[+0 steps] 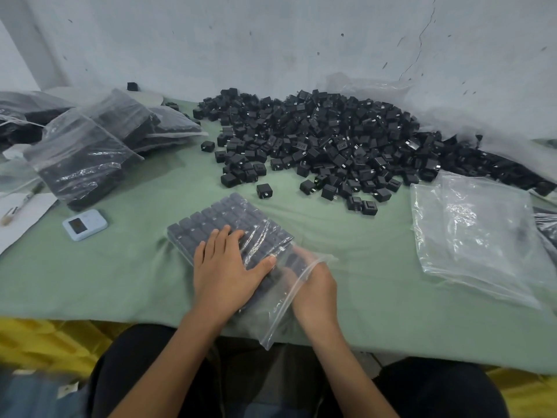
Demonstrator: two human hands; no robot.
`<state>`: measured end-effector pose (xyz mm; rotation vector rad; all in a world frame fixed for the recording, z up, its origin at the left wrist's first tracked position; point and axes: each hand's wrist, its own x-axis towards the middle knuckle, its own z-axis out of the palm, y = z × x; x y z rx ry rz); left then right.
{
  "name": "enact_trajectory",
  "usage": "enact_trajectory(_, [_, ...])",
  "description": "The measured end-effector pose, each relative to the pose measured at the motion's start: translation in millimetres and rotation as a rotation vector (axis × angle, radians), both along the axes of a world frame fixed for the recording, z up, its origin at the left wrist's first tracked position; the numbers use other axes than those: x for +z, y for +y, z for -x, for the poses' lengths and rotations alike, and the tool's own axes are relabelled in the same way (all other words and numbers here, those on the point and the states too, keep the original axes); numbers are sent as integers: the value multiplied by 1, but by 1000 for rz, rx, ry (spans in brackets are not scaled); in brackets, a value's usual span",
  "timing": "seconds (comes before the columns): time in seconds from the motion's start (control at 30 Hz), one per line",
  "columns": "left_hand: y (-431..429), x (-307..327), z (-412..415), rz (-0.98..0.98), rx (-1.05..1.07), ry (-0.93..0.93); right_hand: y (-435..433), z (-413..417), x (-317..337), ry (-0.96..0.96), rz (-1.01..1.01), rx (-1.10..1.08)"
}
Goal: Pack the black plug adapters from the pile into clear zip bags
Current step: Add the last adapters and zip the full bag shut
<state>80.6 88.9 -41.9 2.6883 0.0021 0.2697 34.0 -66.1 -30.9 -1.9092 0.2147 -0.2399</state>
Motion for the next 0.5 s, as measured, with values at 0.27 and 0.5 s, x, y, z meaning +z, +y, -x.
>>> enact_trajectory(0.27, [-1, 2, 1, -2, -1, 14, -7, 1, -6, 78, -58, 138])
enact_trajectory(0.5, [-1, 2, 2, -10, -10, 16, -7, -3, -8, 39, 130, 80])
